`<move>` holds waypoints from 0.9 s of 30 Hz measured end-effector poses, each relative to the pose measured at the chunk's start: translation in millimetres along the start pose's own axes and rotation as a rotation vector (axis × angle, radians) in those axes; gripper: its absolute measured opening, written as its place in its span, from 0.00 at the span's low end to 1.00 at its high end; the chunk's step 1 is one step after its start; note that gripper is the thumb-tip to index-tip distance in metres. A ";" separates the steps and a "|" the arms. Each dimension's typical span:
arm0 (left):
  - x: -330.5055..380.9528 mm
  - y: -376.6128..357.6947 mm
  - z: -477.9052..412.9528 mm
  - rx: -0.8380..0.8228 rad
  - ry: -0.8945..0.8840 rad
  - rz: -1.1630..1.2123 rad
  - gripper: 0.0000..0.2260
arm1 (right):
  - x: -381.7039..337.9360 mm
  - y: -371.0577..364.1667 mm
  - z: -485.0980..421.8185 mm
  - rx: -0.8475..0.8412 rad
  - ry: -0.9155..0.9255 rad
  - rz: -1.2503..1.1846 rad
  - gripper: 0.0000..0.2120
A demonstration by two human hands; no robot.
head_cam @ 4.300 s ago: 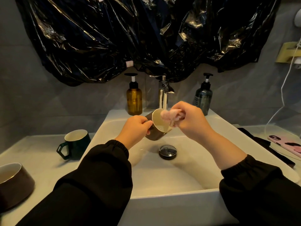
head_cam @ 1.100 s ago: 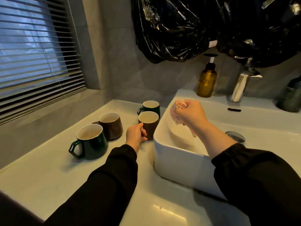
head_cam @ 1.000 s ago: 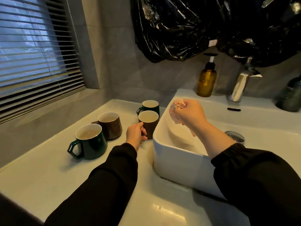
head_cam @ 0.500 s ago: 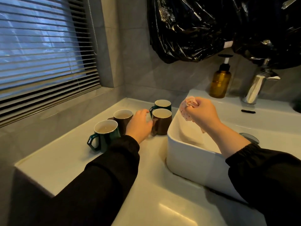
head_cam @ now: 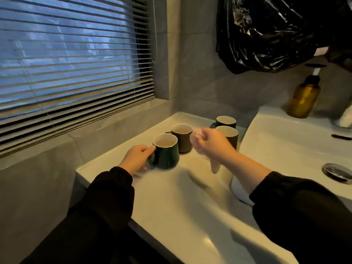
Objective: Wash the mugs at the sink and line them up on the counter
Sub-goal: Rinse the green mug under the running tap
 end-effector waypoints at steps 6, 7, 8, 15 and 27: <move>4.2 -4.5 1.5 -0.169 0.105 0.236 0.15 | 34.8 -39.0 7.0 -0.468 -0.156 0.407 0.15; 4.7 -6.2 2.8 -0.189 0.138 0.274 0.15 | 36.0 -39.8 8.8 -0.533 -0.177 0.475 0.18; 4.9 -7.3 4.1 -0.202 0.158 0.296 0.14 | 36.2 -39.4 9.5 -0.562 -0.196 0.505 0.21; 30.0 -4.6 24.9 -0.218 0.051 0.337 0.15 | -1.0 9.2 5.5 -0.208 -0.184 0.081 0.22; 193.5 -115.7 71.4 -0.538 -0.276 0.257 0.14 | 43.9 183.2 66.3 0.134 -0.638 -0.186 0.32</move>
Point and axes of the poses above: each hand's wrist, its own z-axis away from the middle knuckle, its own y-axis out of the back of the hand, x = y × z, the point moved 1 cm from there along -z, towards the middle knuckle, and after that the axes turned 10 degrees about y, right-handed, at the moved point
